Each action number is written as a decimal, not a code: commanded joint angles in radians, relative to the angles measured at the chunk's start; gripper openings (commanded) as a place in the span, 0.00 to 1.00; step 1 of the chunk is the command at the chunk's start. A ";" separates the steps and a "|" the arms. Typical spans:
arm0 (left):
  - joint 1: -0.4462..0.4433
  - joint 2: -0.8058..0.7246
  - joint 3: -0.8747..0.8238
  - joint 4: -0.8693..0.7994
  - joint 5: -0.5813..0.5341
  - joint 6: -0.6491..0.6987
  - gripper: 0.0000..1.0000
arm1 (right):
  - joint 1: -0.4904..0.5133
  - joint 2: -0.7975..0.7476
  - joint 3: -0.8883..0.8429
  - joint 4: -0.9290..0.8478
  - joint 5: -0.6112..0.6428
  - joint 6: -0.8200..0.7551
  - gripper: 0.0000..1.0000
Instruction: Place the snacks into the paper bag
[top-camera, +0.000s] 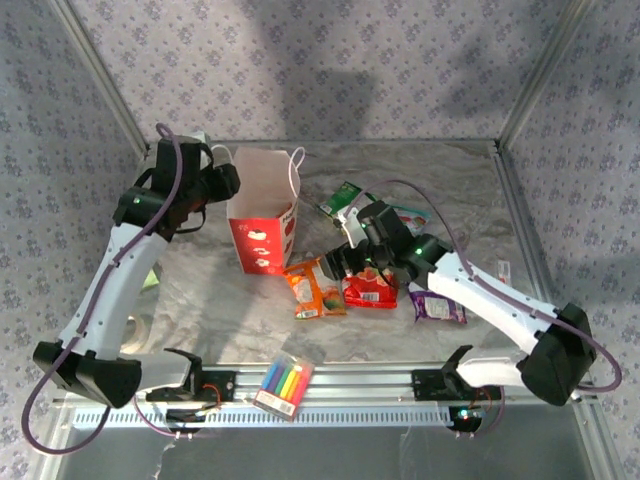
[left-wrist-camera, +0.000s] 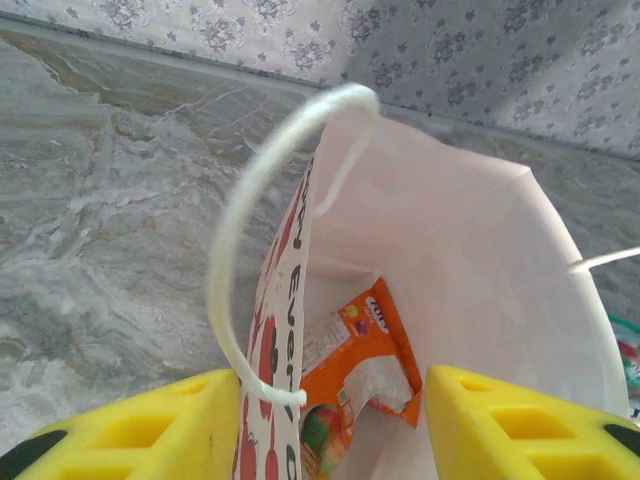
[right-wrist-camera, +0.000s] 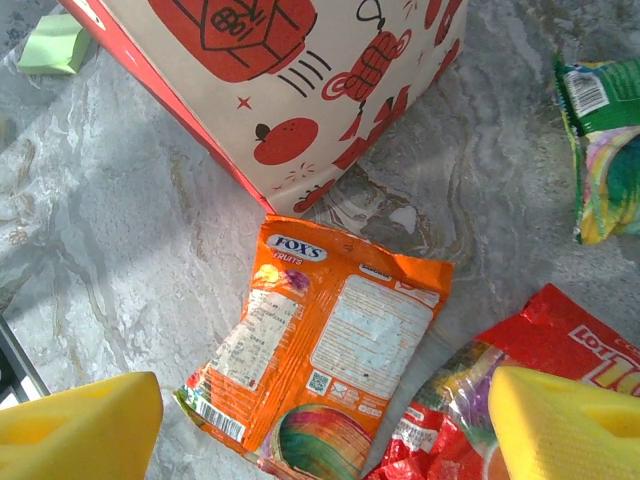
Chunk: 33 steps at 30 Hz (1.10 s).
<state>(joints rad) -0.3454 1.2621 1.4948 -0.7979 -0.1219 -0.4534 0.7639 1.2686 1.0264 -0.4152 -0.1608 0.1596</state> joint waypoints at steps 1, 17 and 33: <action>-0.016 0.002 0.008 -0.087 -0.089 0.013 0.52 | -0.004 0.023 0.001 0.025 -0.042 -0.034 0.87; -0.041 0.084 -0.026 -0.061 -0.098 0.003 0.53 | -0.035 0.046 0.018 0.007 -0.064 -0.040 0.88; -0.004 0.146 -0.044 0.026 -0.050 -0.005 0.32 | -0.041 0.103 0.076 -0.058 -0.068 -0.023 0.88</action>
<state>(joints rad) -0.3691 1.4117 1.4475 -0.8066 -0.2050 -0.4549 0.7303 1.3525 1.0641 -0.4339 -0.2092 0.1303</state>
